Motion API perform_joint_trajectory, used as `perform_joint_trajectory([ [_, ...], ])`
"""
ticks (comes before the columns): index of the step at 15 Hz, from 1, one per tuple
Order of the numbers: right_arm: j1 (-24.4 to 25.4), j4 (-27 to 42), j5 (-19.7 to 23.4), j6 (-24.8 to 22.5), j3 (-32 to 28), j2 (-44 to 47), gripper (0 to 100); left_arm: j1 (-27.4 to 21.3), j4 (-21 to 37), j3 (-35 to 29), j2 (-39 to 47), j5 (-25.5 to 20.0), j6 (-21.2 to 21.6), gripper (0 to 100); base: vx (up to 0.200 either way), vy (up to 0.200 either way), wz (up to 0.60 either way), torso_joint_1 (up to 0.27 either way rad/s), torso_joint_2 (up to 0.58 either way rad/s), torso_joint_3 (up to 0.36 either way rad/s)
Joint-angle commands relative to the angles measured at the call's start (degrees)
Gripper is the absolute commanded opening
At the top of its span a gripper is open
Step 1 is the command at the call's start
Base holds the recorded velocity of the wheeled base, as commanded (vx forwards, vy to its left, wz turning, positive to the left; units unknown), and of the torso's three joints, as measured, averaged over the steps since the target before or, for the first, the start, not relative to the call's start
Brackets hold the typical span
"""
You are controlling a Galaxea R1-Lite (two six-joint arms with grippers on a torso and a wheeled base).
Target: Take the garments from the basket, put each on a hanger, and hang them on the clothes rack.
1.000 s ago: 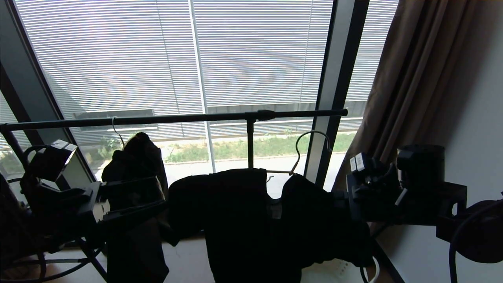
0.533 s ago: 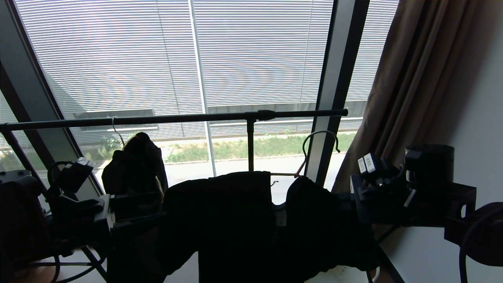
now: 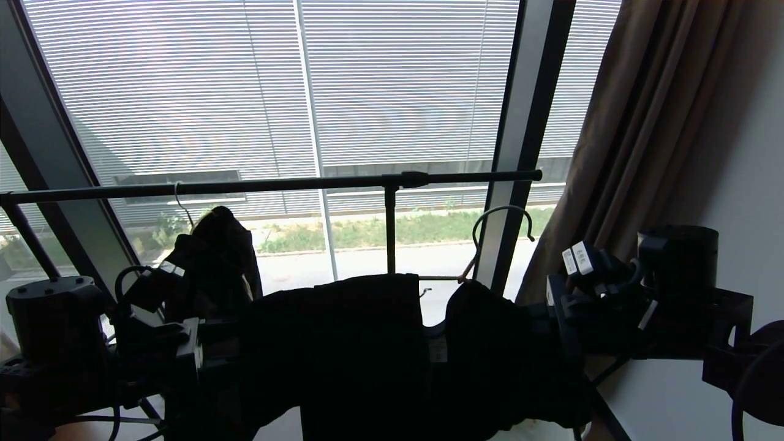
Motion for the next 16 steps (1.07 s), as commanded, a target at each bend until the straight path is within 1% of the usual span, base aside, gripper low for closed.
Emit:
perform_joint_trajectory([
  [1,0.25,-0.01,0.02,-0.03,0.04,-0.77,0,-0.28,-0.77,-0.03,2.45,0.11,-0.08,100,0.000,0.000,0.00,0.000,0.00,0.000],
  [2,0.25,-0.01,-0.07,-0.03,0.13,-0.77,0,-0.28,-1.04,-0.03,2.54,0.72,-0.08,0,0.000,0.000,0.00,0.000,0.00,0.000],
  [5,0.25,-0.10,-0.07,-0.03,-0.13,-0.25,0,-0.19,-2.88,0.41,2.19,1.25,0.10,0,0.000,0.000,0.00,0.000,0.00,0.000],
  [7,0.08,-0.10,-0.16,0.06,-0.40,0.10,0,0.25,-8.33,2.08,2.80,1.25,-0.08,0,0.000,0.000,0.00,0.000,0.00,0.000],
  [10,-2.74,-0.19,-0.07,0.06,-1.19,1.07,0,1.48,-12.20,3.22,3.95,1.25,-0.08,0,0.000,0.000,0.00,0.000,0.00,0.000],
  [11,-3.70,-0.10,-0.07,0.06,-1.54,1.33,0,2.09,-12.99,3.22,4.03,1.25,0.01,0,0.000,0.000,0.00,0.000,0.00,0.000],
  [13,-5.28,-0.54,-0.07,0.06,-2.15,2.30,0,4.90,-14.48,2.87,4.12,1.16,-0.17,0,0.000,0.000,0.00,0.000,0.00,0.000],
  [16,-5.46,-2.12,0.02,0.06,-2.15,2.57,0,5.34,-14.75,2.96,4.47,1.16,-0.08,0,0.000,0.000,0.00,0.000,0.00,0.000],
])
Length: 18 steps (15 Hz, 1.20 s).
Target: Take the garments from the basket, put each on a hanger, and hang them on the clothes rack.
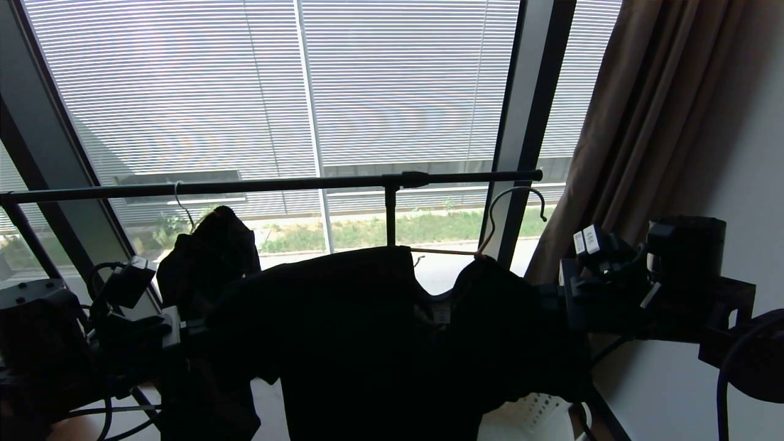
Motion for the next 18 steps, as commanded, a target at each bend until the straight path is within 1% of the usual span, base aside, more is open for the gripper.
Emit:
perform_joint_trajectory([
  [1,-0.87,-0.27,0.02,-0.01,0.03,0.39,0,0.35,-0.21,-0.12,1.10,-0.02,0.01,0,0.000,0.000,0.00,0.000,0.00,0.000],
  [3,-1.49,-0.62,0.11,-0.01,-0.06,0.39,0,0.52,-1.09,-0.12,1.90,-0.02,0.01,0,0.000,0.000,0.00,0.000,0.00,0.000],
  [15,-1.75,-0.97,0.81,-0.01,0.03,0.39,0,0.52,-1.70,0.05,2.86,-0.02,0.10,0,0.000,0.000,0.00,0.000,0.00,0.000],
  [18,-1.66,-0.97,0.72,-0.01,-0.06,0.48,0,0.44,-3.81,0.93,3.04,-0.02,0.18,0,0.000,0.000,0.00,0.000,0.00,0.000],
])
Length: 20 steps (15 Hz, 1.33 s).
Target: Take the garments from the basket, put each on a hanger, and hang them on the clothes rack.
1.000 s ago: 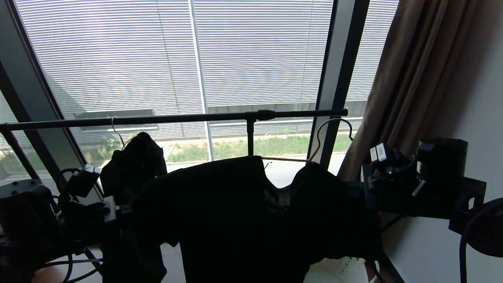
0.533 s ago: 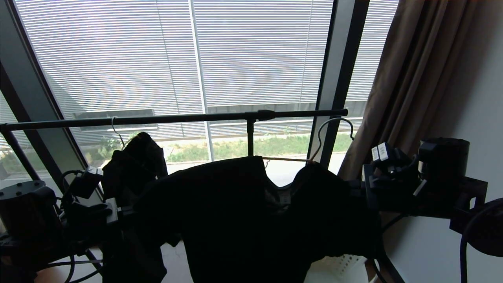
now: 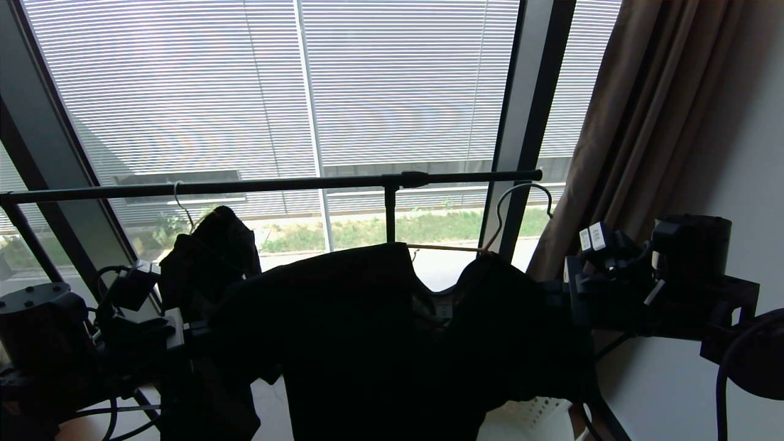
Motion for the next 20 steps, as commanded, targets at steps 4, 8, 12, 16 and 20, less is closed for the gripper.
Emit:
perform_joint_trajectory([
  [4,0.04,-0.01,-0.02,-0.01,-0.25,0.32,0,0.00,-0.14,0.10,1.05,0.00,0.02,100,0.000,0.000,0.00,0.000,0.00,0.000],
  [8,-0.05,-0.01,-0.02,0.07,-0.95,1.63,0,0.08,-2.43,0.89,1.67,0.00,-0.06,100,0.000,0.000,0.00,0.000,0.00,0.000],
  [12,1.27,-0.01,-0.29,-0.19,-0.51,3.57,0,-0.27,-4.89,1.86,-2.55,0.00,-1.38,100,0.000,0.000,0.00,0.000,0.00,0.000],
  [16,3.47,0.08,-0.46,-1.42,0.54,3.92,0,-2.38,23.23,-12.29,-19.07,0.09,-7.01,100,0.000,0.000,0.00,0.000,0.00,0.000],
  [20,4.79,0.08,-0.64,-1.60,0.54,4.36,0,-5.28,61.55,-34.44,-25.58,0.62,1.69,100,0.000,0.000,0.00,0.000,0.00,0.000],
])
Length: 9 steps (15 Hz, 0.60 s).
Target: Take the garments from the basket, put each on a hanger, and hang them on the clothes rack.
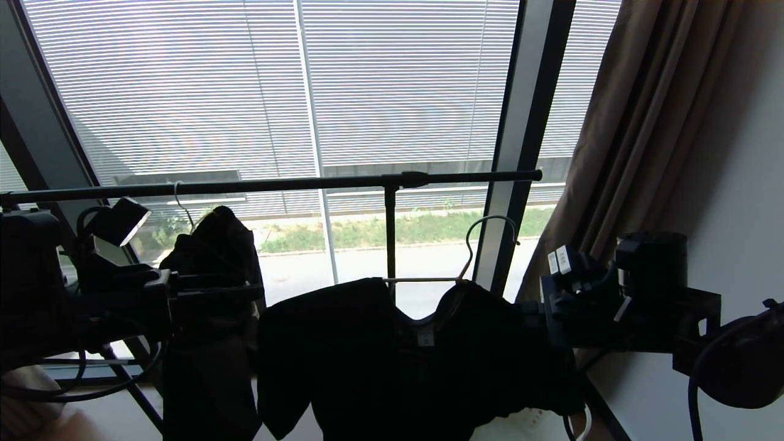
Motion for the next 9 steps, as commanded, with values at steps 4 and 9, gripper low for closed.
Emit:
perform_joint_trajectory([
  [4,1.61,0.17,-0.15,-3.13,0.94,0.25,0,-18.92,28.63,-20.72,-3.87,17.56,14.10,100,0.000,0.000,0.00,0.000,0.00,0.000],
  [9,2.75,0.08,-1.91,-3.30,1.20,-0.02,0,-24.81,28.71,-19.85,2.37,17.21,24.91,100,0.000,0.000,0.00,0.000,0.00,0.000],
])
